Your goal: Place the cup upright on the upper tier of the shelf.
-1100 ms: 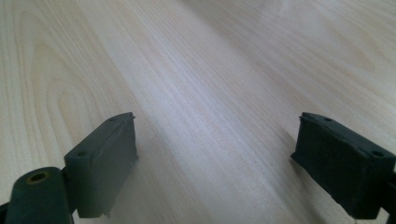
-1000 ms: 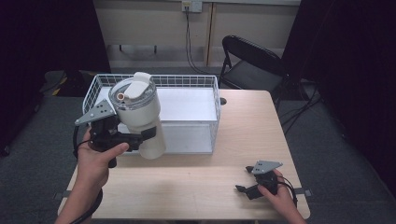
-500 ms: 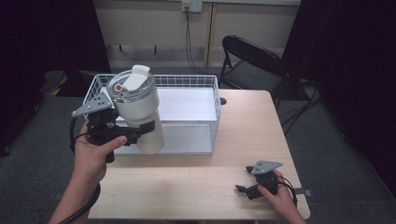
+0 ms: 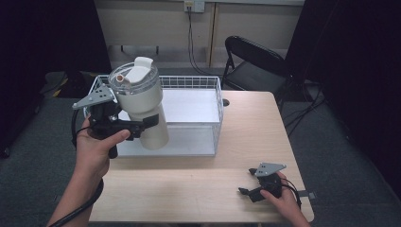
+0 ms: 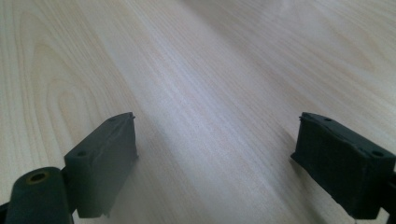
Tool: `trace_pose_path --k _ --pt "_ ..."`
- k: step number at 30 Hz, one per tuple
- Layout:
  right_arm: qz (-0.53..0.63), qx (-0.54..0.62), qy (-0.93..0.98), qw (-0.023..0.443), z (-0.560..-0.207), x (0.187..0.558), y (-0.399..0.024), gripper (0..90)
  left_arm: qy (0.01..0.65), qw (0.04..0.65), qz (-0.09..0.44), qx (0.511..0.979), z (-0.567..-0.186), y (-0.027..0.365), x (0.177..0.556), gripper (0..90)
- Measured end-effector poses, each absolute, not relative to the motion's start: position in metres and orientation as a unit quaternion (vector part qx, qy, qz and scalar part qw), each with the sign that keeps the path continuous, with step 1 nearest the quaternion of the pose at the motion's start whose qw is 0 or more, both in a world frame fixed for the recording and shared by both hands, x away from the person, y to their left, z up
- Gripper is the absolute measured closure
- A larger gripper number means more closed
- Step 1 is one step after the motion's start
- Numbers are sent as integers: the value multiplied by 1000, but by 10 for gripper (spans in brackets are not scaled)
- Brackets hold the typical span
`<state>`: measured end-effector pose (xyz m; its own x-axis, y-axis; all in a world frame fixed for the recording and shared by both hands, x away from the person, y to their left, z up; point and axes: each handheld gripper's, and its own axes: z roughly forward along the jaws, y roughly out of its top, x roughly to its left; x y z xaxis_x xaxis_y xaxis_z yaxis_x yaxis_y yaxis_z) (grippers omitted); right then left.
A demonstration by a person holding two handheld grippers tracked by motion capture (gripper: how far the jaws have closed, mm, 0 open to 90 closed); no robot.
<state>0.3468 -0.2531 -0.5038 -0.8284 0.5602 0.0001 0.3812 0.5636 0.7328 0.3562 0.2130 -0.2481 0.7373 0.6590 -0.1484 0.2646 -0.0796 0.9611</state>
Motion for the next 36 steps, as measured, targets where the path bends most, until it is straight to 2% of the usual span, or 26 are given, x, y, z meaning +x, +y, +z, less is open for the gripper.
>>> trace_pose_path --k 12,36 --pt "382 269 876 117 -504 347 -253 120 327 598 179 710 -226 215 364 93" --pt "382 269 876 117 -504 347 -253 120 335 591 198 707 -212 217 380 93"
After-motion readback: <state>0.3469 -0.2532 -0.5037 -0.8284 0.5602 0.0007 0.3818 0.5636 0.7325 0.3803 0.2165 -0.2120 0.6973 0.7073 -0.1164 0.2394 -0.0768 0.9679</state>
